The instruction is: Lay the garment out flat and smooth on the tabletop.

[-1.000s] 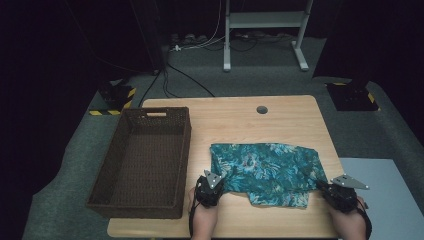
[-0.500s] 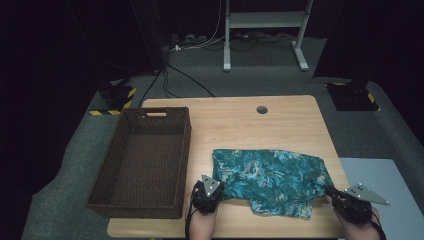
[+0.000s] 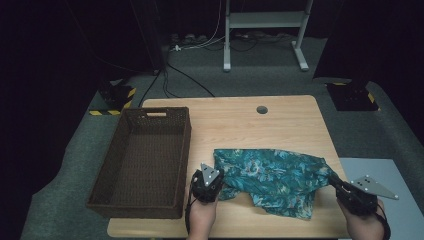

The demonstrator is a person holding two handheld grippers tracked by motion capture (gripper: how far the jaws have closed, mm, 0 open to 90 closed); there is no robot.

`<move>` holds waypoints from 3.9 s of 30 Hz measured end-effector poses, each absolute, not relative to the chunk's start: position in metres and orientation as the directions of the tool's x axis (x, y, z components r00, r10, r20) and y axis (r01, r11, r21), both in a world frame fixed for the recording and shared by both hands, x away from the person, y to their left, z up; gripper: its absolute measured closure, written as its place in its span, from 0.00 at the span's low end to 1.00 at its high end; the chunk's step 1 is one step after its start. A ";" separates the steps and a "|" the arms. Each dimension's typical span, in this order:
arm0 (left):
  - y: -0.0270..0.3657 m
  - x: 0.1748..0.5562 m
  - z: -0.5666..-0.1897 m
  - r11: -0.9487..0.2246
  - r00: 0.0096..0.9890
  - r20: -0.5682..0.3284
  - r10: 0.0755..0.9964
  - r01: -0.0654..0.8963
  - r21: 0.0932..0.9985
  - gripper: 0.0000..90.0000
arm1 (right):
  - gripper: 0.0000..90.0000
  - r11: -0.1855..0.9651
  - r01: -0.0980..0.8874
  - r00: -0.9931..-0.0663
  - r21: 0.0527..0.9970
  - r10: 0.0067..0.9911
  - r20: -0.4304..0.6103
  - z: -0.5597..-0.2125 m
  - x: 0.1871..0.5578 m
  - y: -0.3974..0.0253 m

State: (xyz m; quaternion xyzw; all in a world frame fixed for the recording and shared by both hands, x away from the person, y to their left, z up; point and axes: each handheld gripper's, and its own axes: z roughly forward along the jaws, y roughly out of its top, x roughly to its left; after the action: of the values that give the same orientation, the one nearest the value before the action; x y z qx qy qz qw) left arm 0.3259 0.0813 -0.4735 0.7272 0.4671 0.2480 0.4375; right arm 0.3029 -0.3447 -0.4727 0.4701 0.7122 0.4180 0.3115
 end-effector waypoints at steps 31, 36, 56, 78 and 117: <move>0.073 0.383 -0.516 -0.230 0.413 -0.044 0.910 0.590 0.774 0.98 | 0.96 0.272 0.521 -0.401 0.809 0.915 -0.050 -0.511 0.360 -0.327; 0.071 0.379 -0.531 -0.248 0.420 -0.044 0.906 0.614 0.749 0.98 | 0.95 0.296 0.557 -0.418 0.776 0.907 -0.046 -0.530 0.355 -0.321; 0.075 0.339 -0.536 -0.319 0.452 0.027 0.892 0.585 0.746 0.97 | 0.95 0.332 0.571 -0.435 0.751 0.898 -0.066 -0.535 0.336 -0.329; 0.081 0.347 -0.537 -0.285 0.427 0.007 0.904 0.591 0.755 0.97 | 0.95 0.324 0.579 -0.406 0.748 0.911 -0.080 -0.534 0.357 -0.339; 0.082 0.387 -0.448 -0.213 0.390 0.036 0.920 0.421 0.882 0.99 | 0.95 0.263 0.389 -0.384 0.883 0.917 -0.104 -0.455 0.367 -0.336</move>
State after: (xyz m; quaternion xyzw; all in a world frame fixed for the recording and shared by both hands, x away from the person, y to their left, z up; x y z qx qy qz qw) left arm 0.3872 0.0816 -0.4476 0.7198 0.4658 0.2970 0.4203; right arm 0.3671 -0.3360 -0.4547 0.4502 0.7255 0.4073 0.3241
